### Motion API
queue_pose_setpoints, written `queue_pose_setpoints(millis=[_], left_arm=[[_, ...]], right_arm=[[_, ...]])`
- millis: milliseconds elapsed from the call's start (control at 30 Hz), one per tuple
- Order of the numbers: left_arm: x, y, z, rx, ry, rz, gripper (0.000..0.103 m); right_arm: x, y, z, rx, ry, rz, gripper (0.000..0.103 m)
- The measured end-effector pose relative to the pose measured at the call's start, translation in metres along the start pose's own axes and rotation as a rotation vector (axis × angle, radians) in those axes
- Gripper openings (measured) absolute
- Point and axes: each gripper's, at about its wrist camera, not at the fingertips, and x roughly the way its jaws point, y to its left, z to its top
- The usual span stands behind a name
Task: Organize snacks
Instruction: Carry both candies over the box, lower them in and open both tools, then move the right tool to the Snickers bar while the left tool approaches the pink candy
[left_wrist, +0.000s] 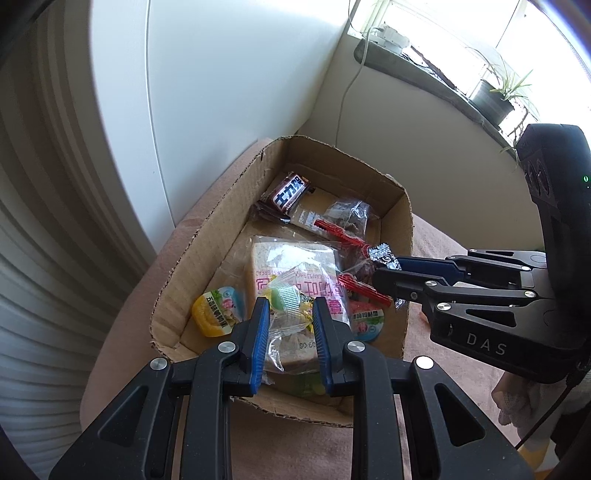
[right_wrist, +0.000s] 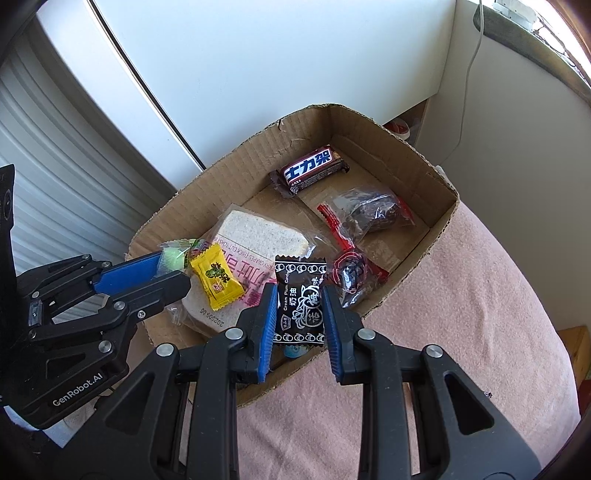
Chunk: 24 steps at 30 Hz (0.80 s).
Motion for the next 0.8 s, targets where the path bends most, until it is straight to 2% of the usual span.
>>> queue_pose_setpoints(millis=[400,467,500,533,567,633,700,800], left_arm=[[0.0015,0.0009,0.0002,-0.005,0.009,0.016,0.024],[0.0025,-0.0001,0.0005,0.004,0.016,0.020,0.024],[0.0032,-0.0004,0.0003,0.008,0.018,0.024,0.024],[0.0035,-0.0006,0.0002,0.009,0.019,0.027,0.024],[0.0036,-0.0004,0.0001,0.008,0.020,0.029,0.025],[0.0036,-0.0004,0.0002,0.008,0.018,0.040,0.038],[0.0026,0.0006,0.0001,0.001,0.011,0.056,0.056],[0.0028,0.0029,0.0007,-0.007,0.016,0.077,0.062]], right_arm=[[0.0054,-0.0004,0.0038,-0.009,0.001,0.010,0.027],[0.0051,-0.0005,0.0039,-0.007,0.000,0.007,0.036],[0.0052,-0.0011,0.0041,-0.006,-0.002,0.003,0.049],[0.0042,-0.0015,0.0040,-0.005,-0.006,0.001,0.057],[0.0039,-0.0020,0.0042,-0.004,-0.010,0.001,0.058],[0.0034,-0.0026,0.0045,-0.005,-0.012,-0.001,0.058],[0.0018,-0.0027,0.0044,-0.011,-0.013,-0.015,0.058],[-0.0019,-0.0042,0.0042,-0.013,-0.024,-0.036,0.072]])
